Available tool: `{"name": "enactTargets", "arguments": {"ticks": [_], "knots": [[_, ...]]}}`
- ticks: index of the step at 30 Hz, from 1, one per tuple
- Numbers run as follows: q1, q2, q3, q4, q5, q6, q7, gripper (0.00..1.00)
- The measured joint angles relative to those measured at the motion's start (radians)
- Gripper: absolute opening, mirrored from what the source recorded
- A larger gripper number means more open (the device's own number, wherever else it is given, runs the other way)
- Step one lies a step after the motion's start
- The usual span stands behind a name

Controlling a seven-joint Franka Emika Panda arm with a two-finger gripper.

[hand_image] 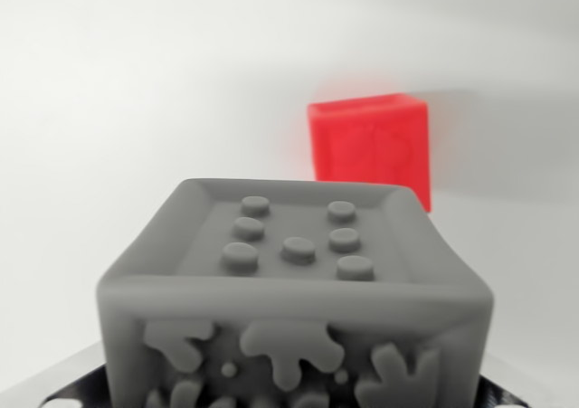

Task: Destack cube

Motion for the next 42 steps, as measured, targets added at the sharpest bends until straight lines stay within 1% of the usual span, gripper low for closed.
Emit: {"name": "enactTargets", "arguments": {"ticks": [25, 42], "knots": [[0.065, -0.030, -0.001, -0.101, 0.000, 0.071, 0.245, 0.00], [0.115, -0.045, -0.001, -0.166, 0.000, 0.120, 0.428, 0.00]]}}
